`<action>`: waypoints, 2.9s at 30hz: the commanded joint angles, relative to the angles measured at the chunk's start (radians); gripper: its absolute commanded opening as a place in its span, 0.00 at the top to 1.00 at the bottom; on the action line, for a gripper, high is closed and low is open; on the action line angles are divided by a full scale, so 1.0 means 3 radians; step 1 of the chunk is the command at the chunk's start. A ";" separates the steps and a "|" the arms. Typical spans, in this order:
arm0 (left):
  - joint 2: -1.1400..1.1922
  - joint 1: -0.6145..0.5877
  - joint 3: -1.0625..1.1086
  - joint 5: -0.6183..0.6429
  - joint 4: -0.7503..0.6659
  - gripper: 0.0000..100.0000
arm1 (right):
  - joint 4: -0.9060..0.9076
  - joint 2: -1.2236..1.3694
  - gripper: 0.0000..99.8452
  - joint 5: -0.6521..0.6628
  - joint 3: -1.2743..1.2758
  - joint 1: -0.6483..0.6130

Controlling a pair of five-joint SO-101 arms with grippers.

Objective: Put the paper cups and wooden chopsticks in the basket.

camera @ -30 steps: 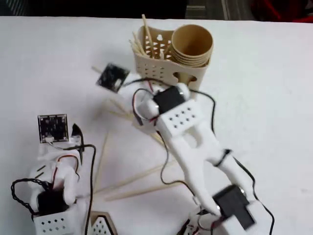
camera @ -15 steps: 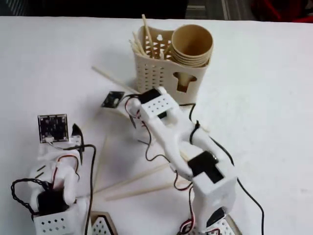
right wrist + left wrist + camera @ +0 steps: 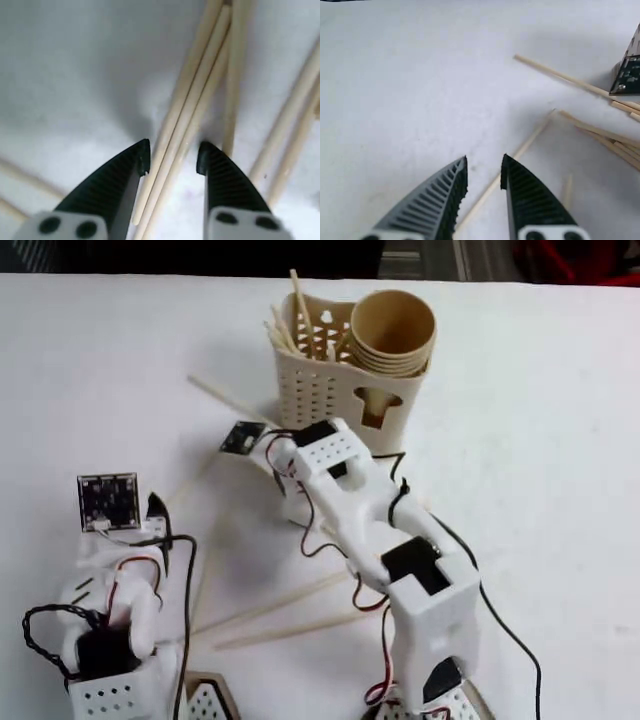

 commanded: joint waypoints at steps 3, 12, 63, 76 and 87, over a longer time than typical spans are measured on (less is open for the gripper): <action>-0.0043 -0.0023 -0.0015 -0.0041 -0.0056 0.87 | 0.0136 0.0350 0.96 0.0148 -0.0353 0.0033; -0.0043 -0.0023 -0.0015 -0.0041 -0.0056 0.87 | 0.0509 0.0212 0.98 0.0169 -0.0517 -0.0008; -0.0043 -0.0023 -0.0015 -0.0113 -0.0056 0.87 | -0.0673 -0.2217 0.98 -0.0798 -0.2046 0.0008; -0.0043 -0.0023 -0.0015 -0.0148 -0.0056 0.87 | -0.1046 -0.1297 0.98 -0.0885 -0.2041 0.0412; -0.0043 -0.0023 -0.0015 -0.0148 -0.0056 0.87 | -0.0555 -0.1389 0.88 -0.1197 -0.2066 0.0473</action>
